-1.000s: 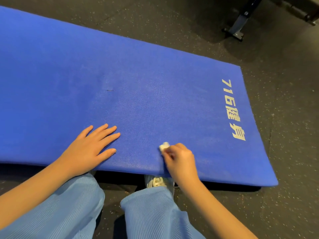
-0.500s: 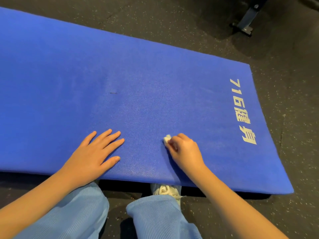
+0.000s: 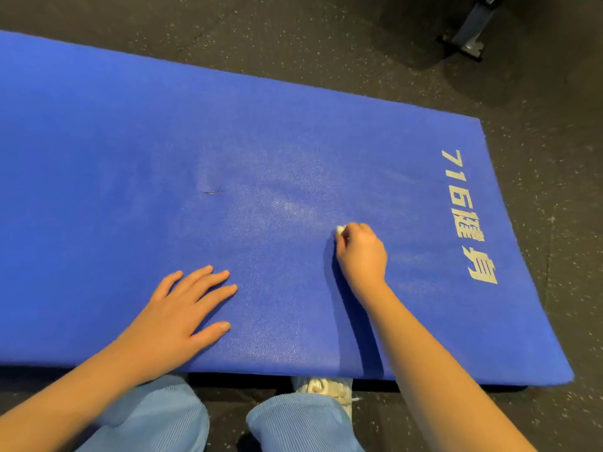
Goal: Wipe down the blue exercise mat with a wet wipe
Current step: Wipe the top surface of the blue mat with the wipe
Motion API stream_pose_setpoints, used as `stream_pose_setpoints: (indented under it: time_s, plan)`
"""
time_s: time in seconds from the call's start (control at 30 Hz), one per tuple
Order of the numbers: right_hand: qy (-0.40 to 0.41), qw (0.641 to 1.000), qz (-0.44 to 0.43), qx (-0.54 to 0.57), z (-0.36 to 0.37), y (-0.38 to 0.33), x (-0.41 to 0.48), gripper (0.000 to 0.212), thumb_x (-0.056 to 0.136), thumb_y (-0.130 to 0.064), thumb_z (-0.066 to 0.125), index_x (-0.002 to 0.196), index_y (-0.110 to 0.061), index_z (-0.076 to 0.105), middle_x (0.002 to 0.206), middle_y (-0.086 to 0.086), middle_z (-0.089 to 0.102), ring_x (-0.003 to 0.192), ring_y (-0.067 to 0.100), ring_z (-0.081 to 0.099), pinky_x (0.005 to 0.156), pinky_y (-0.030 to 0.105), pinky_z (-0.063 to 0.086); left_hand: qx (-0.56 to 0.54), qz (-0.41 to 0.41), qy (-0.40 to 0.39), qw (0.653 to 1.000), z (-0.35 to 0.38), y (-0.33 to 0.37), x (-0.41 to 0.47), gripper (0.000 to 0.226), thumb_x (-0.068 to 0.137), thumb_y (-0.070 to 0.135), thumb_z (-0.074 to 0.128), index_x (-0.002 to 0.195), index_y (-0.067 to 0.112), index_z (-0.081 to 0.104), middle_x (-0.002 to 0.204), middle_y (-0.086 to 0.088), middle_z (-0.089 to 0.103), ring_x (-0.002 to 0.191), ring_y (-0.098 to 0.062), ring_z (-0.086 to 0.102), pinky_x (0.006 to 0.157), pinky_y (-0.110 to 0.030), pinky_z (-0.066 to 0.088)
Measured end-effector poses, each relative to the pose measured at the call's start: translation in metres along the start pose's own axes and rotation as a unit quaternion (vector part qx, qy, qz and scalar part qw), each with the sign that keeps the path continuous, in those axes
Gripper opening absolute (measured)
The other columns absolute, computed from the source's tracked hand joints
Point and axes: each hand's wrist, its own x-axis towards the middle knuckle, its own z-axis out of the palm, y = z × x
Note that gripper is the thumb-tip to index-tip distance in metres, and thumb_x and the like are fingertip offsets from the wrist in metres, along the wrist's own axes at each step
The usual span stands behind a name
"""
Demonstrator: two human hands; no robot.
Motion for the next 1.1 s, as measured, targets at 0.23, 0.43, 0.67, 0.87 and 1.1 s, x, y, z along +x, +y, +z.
stream_pose_setpoints:
  time_s: [0.23,0.43,0.67,0.87,1.1]
  plan:
    - [-0.09,0.965,-0.244,0.038,0.004,-0.021,-0.022,0.017,0.09,-0.018,0.06,0.079,-0.006,0.06,0.07,0.009,0.047,0.053,0.031,0.048,0.046,0.026,0.026,0.014,-0.067,-0.016,0.998,0.008,-0.021,0.034,0.077,0.096,0.064,0.01,0.141,0.015,0.049,0.15,-0.001,0.041,0.139,-0.021,0.032,0.111,-0.04,0.014]
    - [0.039,0.998,0.028,0.036,0.012,-0.003,0.031,0.026,0.098,-0.022,0.053,0.088,-0.003,0.067,0.082,0.015,0.052,0.07,0.037,0.054,0.052,0.032,0.034,0.024,-0.062,-0.018,0.998,0.007,-0.02,0.035,0.073,0.097,0.061,0.013,0.139,0.014,0.051,0.148,-0.002,0.044,0.138,-0.02,0.03,0.11,-0.042,0.018]
    - [-0.041,0.953,-0.301,0.013,0.013,-0.015,0.018,0.01,0.089,-0.022,0.066,0.097,-0.018,0.071,0.069,0.004,0.043,0.058,0.025,0.044,0.048,0.025,0.022,0.012,-0.025,-0.038,0.999,0.008,-0.039,0.054,0.071,0.096,0.066,0.017,0.147,0.022,0.038,0.155,0.001,0.028,0.143,-0.015,0.016,0.114,-0.036,0.006]
    - [0.093,0.989,-0.062,0.097,0.036,-0.027,0.048,0.014,0.087,-0.014,0.061,0.08,-0.006,0.07,0.068,0.011,0.046,0.06,0.031,0.048,0.048,0.027,0.027,0.011,-0.028,-0.04,0.999,0.011,-0.039,0.063,0.065,0.097,0.062,0.019,0.148,0.024,0.036,0.156,0.003,0.027,0.145,-0.016,0.015,0.115,-0.039,0.005]
    - [0.014,0.954,-0.299,-0.01,0.029,-0.017,0.07,0.005,0.083,-0.012,0.073,0.086,-0.015,0.07,0.073,0.007,0.052,0.063,0.029,0.047,0.048,0.032,0.034,0.01,-0.019,-0.032,0.999,0.007,-0.061,0.088,0.067,0.098,0.06,0.013,0.146,0.021,0.04,0.155,0.0,0.03,0.143,-0.018,0.02,0.114,-0.039,0.008]
